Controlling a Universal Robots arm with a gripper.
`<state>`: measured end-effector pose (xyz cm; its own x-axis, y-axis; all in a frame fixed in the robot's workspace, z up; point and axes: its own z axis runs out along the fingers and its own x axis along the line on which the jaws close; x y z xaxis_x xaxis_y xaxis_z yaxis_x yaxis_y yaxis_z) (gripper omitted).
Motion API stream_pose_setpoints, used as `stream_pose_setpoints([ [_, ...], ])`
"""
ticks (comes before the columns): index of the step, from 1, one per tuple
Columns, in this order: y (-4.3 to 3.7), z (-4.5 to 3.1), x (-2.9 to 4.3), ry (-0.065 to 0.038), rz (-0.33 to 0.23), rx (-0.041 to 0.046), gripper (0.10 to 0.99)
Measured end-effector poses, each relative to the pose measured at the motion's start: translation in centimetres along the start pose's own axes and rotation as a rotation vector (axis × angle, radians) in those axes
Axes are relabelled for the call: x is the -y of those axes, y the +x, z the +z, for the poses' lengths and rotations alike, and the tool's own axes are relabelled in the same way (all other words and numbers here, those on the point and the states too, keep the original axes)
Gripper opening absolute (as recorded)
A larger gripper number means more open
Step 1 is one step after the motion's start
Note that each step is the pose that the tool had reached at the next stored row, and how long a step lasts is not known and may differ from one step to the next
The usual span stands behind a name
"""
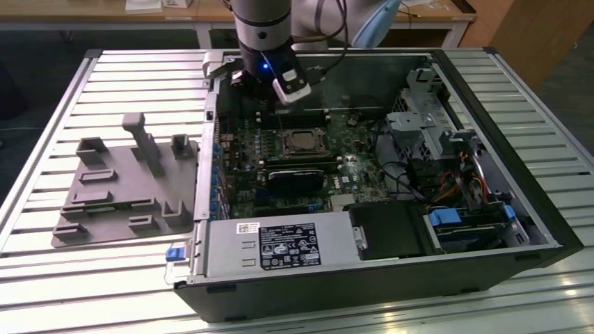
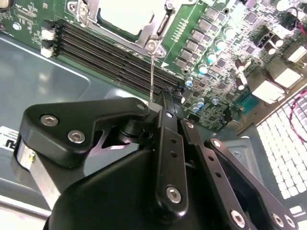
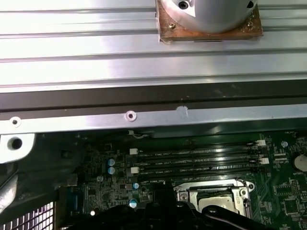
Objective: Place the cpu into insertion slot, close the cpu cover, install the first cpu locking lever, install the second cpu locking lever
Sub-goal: 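Install the first cpu locking lever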
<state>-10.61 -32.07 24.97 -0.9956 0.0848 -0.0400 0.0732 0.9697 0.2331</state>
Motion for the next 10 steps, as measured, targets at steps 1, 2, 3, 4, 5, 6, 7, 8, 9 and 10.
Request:
stream_pose_setpoints([
  [1, -0.13, 0.02, -0.01, 0.000, 0.000, 0.0001, 0.102],
  [2, -0.28, 0.03, -0.02, 0.000, 0.000, 0.0000, 0.102],
  [3, -0.45, 0.04, -0.03, 0.000, 0.000, 0.0001, 0.102],
  [4, -0.64, 0.06, -0.04, 0.000, 0.000, 0.0001, 0.102],
  [5, -0.82, 0.07, -0.05, 0.000, 0.000, 0.0001, 0.102],
  [6, -0.97, 0.08, -0.06, 0.000, 0.000, 0.0001, 0.102],
  [7, -1.10, 0.09, -0.07, 0.000, 0.000, 0.0001, 0.102],
  [8, -1.25, 0.10, -0.08, 0.000, 0.000, 0.0001, 0.102],
  [9, -1.41, 0.11, -0.10, 0.000, 0.000, 0.0001, 0.102],
  [10, -1.56, 0.12, -0.11, 0.000, 0.000, 0.0001, 0.102],
])
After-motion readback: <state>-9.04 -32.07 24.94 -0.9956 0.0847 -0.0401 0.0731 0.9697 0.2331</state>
